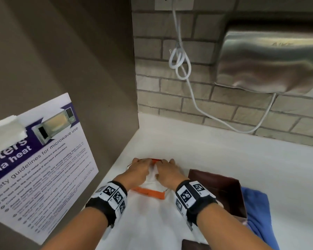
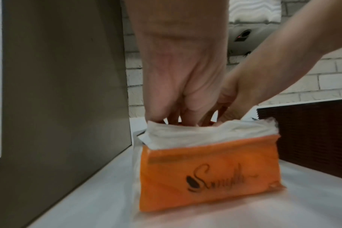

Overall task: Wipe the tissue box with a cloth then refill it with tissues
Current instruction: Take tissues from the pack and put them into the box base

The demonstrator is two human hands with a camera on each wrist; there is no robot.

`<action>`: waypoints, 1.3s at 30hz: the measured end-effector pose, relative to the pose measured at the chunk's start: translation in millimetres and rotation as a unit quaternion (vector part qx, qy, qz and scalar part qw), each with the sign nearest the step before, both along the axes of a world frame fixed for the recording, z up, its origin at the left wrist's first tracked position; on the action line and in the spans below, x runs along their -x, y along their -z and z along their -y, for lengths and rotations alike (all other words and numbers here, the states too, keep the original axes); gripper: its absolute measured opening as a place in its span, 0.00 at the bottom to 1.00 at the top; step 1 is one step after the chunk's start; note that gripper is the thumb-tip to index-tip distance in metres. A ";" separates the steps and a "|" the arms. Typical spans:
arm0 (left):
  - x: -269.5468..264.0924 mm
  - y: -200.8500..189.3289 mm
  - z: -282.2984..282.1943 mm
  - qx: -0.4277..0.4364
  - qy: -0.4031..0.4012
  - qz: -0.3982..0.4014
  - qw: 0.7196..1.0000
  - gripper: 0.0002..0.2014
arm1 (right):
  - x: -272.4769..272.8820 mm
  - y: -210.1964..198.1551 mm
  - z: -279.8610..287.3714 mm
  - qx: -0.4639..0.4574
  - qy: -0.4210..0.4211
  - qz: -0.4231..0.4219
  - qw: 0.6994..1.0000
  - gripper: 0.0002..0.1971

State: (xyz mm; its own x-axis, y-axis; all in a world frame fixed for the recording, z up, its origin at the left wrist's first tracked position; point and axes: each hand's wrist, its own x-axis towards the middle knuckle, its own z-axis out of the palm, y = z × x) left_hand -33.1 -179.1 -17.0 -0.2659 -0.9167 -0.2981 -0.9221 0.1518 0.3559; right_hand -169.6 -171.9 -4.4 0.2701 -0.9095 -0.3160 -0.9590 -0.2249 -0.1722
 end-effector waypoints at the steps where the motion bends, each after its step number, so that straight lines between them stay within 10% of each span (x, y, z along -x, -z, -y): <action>1: -0.5 -0.9 3.4 -0.019 -0.002 0.002 1.000 0.21 | 0.1 0.0 2.0 -0.009 0.005 0.001 1.000 0.20; 18: -10.0 -8.6 19.4 0.049 0.090 0.060 0.993 0.29 | 9.7 0.9 5.4 -0.020 0.020 0.045 0.999 0.34; 39: -36.3 -18.5 14.8 -0.043 0.034 0.049 0.997 0.32 | 29.0 -0.5 -4.8 -0.066 0.099 0.199 0.973 0.23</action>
State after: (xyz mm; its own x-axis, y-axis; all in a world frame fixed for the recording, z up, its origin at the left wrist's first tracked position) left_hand 3.2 -193.8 1.5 -0.2924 -0.8674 -0.4026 -0.9418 0.1881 0.2788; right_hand -198.6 -167.0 -3.9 0.2192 -0.9146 -0.3398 -0.8328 0.0060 -0.5535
